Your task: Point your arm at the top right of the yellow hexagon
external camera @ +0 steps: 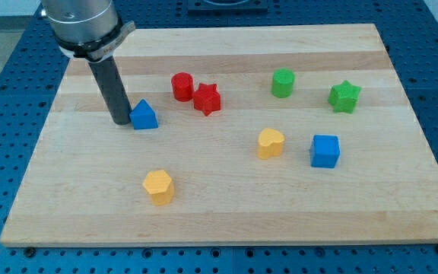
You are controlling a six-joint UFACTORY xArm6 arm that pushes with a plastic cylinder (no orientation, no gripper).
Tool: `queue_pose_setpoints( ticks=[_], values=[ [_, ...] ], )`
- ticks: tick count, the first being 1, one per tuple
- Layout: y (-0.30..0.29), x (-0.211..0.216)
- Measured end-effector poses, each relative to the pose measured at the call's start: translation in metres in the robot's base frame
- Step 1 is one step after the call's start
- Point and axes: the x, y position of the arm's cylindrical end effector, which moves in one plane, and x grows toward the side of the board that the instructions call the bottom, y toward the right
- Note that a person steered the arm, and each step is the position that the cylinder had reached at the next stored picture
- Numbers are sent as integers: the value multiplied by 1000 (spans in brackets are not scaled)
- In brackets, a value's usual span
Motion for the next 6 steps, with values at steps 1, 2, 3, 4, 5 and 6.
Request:
queue_pose_setpoints(
  ticks=[1,2,3,4,5,6],
  values=[
    [34,4],
    [85,20],
    [131,39],
    [169,60],
    [190,73],
    [189,79]
  ],
)
